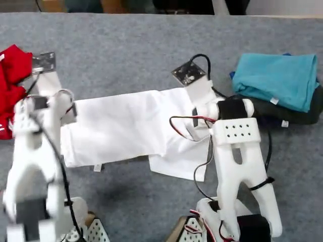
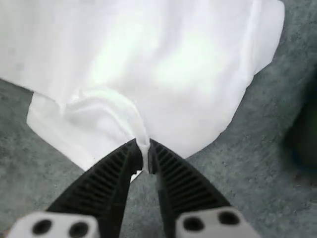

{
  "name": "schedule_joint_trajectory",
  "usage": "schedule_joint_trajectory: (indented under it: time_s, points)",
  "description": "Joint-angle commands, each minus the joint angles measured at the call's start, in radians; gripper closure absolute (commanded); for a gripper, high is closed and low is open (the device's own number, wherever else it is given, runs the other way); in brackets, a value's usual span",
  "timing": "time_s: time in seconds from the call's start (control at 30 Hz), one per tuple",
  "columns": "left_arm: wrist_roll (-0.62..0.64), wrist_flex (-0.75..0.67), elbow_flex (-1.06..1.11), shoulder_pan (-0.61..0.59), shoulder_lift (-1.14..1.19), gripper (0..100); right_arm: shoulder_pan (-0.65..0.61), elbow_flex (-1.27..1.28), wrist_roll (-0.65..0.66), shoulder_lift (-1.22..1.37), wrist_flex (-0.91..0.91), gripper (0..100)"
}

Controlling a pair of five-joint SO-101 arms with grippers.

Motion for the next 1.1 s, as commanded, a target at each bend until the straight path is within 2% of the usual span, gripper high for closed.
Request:
schedule_joint_trajectory:
  time_s: [0.0,0.1,0.27,0.4,0.5,0.6,0.73,0.87,1.07]
  points:
    - [0.091,-0.015,-0.200,0.021,0.299,97,0.032,-0.002,-0.086,-0.019,-0.077,83.7]
    - [0.124,0.091,-0.394,0.019,0.528,97,0.069,-0.039,-0.095,-0.019,-0.055,76.2]
    - [0.140,0.216,-0.624,0.013,0.760,97,0.006,-0.045,-0.129,-0.019,-0.081,75.6]
    - [0.181,0.209,-0.634,-0.001,0.767,97,0.025,-0.048,-0.252,-0.019,-0.150,86.4]
    - [0.181,0.206,-0.605,0.018,0.767,97,-0.032,0.007,-0.278,0.022,-0.239,96.9]
    - [0.181,0.190,-0.599,0.027,0.767,97,-0.133,0.094,-0.278,0.156,-0.376,98.0]
    - [0.181,0.186,-0.596,0.021,0.767,97,-0.124,0.122,-0.273,0.401,-0.560,98.3]
    - [0.181,0.186,-0.602,0.024,0.767,97,-0.075,0.048,-0.272,0.539,-0.443,98.4]
    - [0.181,0.186,-0.605,0.025,0.767,97,-0.074,0.036,-0.270,0.464,-0.218,98.4]
